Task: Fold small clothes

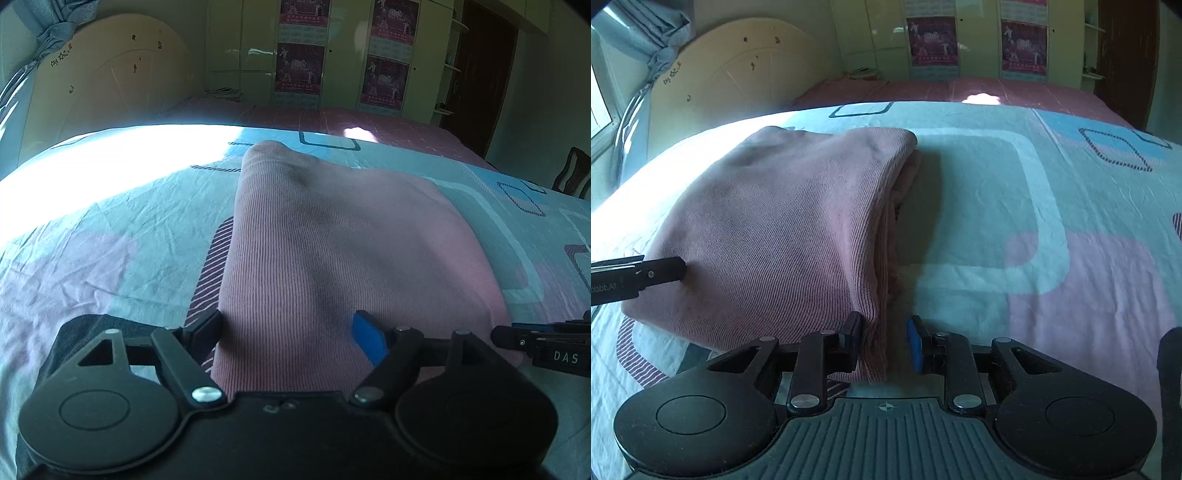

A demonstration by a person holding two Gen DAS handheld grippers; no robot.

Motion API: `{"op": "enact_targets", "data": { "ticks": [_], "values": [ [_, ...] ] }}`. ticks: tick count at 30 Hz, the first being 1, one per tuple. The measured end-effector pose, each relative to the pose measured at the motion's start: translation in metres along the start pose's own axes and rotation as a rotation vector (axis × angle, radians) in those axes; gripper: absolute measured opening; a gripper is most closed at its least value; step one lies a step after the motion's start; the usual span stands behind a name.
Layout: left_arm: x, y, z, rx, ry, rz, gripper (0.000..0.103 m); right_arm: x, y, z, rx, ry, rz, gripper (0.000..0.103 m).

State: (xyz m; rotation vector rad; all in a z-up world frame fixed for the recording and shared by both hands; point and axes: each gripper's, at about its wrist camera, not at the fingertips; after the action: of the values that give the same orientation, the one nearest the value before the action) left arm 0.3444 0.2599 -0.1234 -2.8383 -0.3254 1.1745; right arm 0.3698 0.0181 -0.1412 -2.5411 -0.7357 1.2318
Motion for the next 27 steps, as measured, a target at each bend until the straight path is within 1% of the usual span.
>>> {"op": "enact_targets", "data": {
  "ticks": [2, 3, 4, 6, 7, 9, 11, 12, 14, 16, 17, 19, 20, 21, 22, 23, 24, 27],
  "values": [
    [-0.001, 0.001, 0.000, 0.000, -0.012, 0.006, 0.092, 0.001, -0.005, -0.001, -0.013, -0.007, 0.019, 0.025],
    [-0.002, 0.002, -0.001, -0.004, -0.025, 0.005, 0.096, 0.000, -0.006, -0.001, -0.011, -0.009, 0.022, 0.025],
    [-0.004, 0.002, -0.001, -0.004, -0.029, 0.001, 0.103, -0.004, -0.008, -0.001, 0.011, -0.004, 0.015, 0.025],
    [-0.010, 0.003, -0.002, 0.003, -0.034, -0.006, 0.103, -0.021, -0.011, 0.002, 0.057, 0.023, -0.009, 0.025],
    [-0.013, 0.003, -0.003, 0.004, -0.044, -0.011, 0.103, -0.031, -0.014, 0.005, 0.059, 0.039, -0.014, 0.025],
    [-0.018, 0.003, -0.004, -0.005, -0.070, -0.023, 0.103, -0.051, -0.024, 0.012, 0.037, 0.057, -0.022, 0.025],
    [-0.028, 0.001, -0.003, -0.018, -0.069, -0.065, 0.103, -0.069, -0.035, 0.020, 0.015, 0.066, -0.032, 0.025],
    [-0.037, 0.000, -0.003, -0.019, -0.059, -0.089, 0.103, -0.077, -0.038, 0.023, 0.011, 0.069, -0.040, 0.025],
    [-0.060, 0.001, -0.004, -0.003, -0.020, -0.107, 0.103, -0.095, -0.048, 0.030, 0.015, 0.067, -0.074, 0.025],
    [-0.093, -0.001, -0.003, -0.002, 0.033, -0.087, 0.103, -0.110, -0.058, 0.036, 0.014, 0.052, -0.108, 0.026],
    [-0.111, -0.004, -0.001, -0.022, 0.059, -0.073, 0.103, -0.118, -0.063, 0.038, 0.007, 0.045, -0.128, 0.026],
    [-0.146, -0.007, 0.002, -0.050, 0.096, -0.078, 0.103, -0.137, -0.076, 0.044, -0.018, 0.036, -0.170, 0.027],
    [-0.162, -0.008, 0.003, -0.055, 0.108, -0.091, 0.103, -0.147, -0.082, 0.046, -0.031, 0.035, -0.188, 0.029],
    [-0.176, -0.009, 0.005, -0.059, 0.119, -0.097, 0.103, -0.156, -0.087, 0.049, -0.039, 0.042, -0.200, 0.048],
    [-0.191, -0.010, 0.008, -0.065, 0.129, -0.096, 0.103, -0.168, -0.093, 0.052, -0.044, 0.062, -0.208, 0.075],
    [-0.209, -0.013, 0.011, -0.084, 0.141, -0.077, 0.103, -0.179, -0.098, 0.055, -0.056, 0.082, -0.220, 0.082],
    [-0.224, -0.016, 0.015, -0.102, 0.157, -0.067, 0.103, -0.190, -0.102, 0.059, -0.073, 0.092, -0.232, 0.084],
    [-0.259, -0.018, 0.028, -0.126, 0.182, -0.116, 0.103, -0.220, -0.113, 0.075, -0.109, 0.104, -0.246, 0.084]
  ]
}}
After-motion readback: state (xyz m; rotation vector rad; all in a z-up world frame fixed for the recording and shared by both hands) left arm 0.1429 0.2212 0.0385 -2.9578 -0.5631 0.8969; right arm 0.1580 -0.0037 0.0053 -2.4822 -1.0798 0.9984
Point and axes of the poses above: each gripper's, at about its wrist camera, not at the fingertips, and x roughly the way its jaws point, y to its right, z to its underside, and after that the axes turned 14 degrees about -z, right-handed
